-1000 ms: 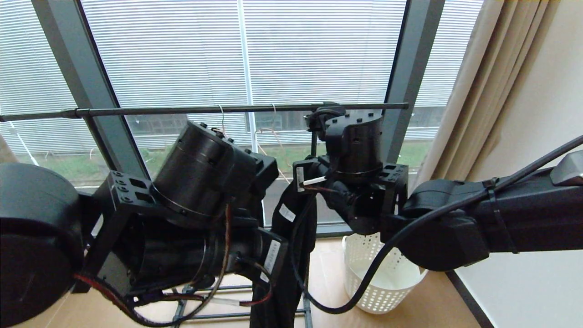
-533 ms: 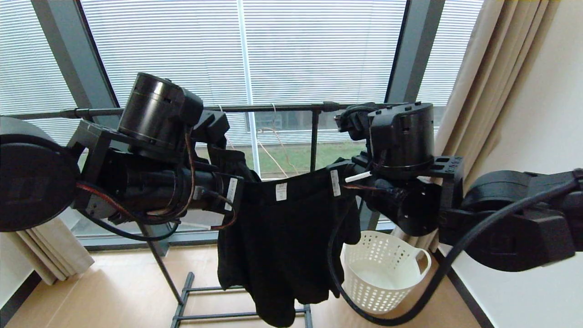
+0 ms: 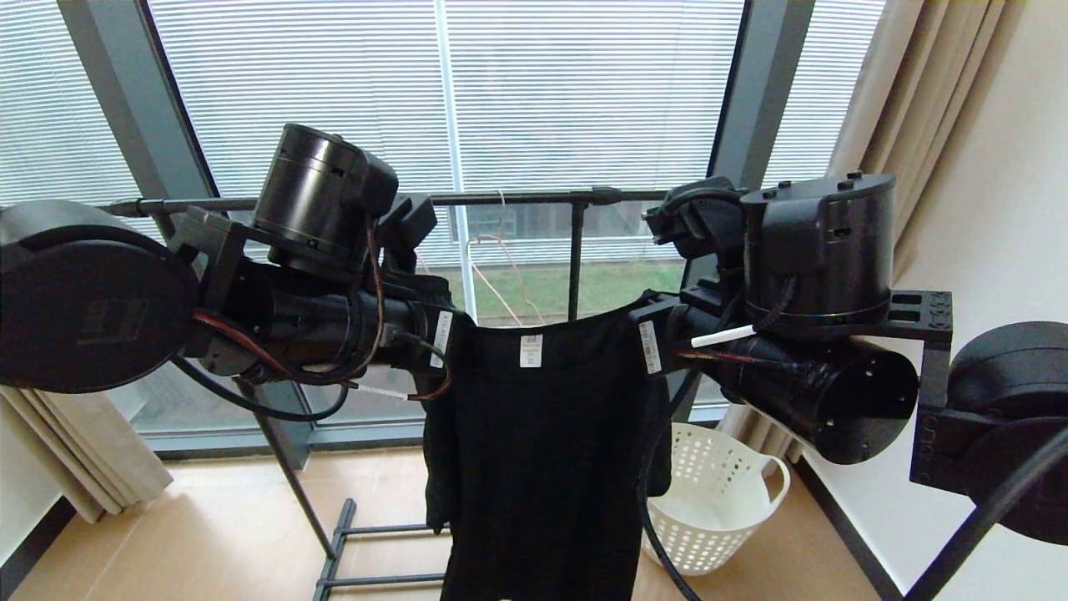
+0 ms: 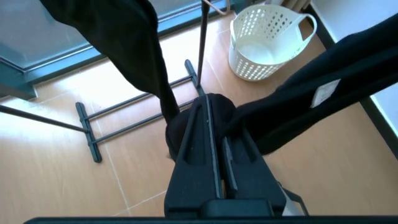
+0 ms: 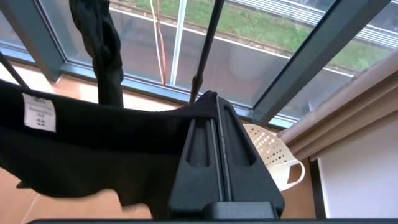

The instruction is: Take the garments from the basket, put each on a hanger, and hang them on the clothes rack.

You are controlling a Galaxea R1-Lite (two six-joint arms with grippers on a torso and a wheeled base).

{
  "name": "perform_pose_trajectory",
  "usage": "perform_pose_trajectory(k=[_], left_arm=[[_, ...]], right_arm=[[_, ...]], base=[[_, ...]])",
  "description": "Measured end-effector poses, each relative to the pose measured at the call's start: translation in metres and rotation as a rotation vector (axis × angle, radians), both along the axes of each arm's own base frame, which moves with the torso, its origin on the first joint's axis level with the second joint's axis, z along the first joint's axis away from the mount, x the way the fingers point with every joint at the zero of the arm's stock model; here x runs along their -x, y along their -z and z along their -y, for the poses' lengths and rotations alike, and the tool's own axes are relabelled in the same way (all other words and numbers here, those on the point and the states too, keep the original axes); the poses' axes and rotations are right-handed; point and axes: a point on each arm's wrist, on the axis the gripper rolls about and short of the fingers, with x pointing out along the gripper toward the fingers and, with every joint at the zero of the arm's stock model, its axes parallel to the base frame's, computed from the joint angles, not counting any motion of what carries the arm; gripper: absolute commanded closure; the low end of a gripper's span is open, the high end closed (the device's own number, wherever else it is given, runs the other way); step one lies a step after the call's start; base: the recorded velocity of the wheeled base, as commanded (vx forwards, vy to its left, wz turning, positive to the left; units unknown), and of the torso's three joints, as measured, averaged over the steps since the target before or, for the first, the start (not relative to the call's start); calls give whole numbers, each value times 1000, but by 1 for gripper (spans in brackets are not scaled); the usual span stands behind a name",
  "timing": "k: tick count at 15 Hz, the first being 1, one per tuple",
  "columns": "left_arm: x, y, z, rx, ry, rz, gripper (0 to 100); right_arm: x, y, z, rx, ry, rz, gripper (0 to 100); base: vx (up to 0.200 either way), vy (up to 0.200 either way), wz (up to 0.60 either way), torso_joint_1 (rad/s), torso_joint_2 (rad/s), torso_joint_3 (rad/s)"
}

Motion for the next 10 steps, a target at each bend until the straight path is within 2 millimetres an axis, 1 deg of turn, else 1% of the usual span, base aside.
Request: perform_pose_trajectory(k=[4,10], left_arm=[[0,3,3,-3,7,-10,100],[9,0,3,3,21,-5,100]], right_arm=[[1,-3,1,-6,-1,6,100],[1,-2,1,-6,1,5,100]], base=[[0,0,0,0,0,0],[0,0,0,0,0,0]])
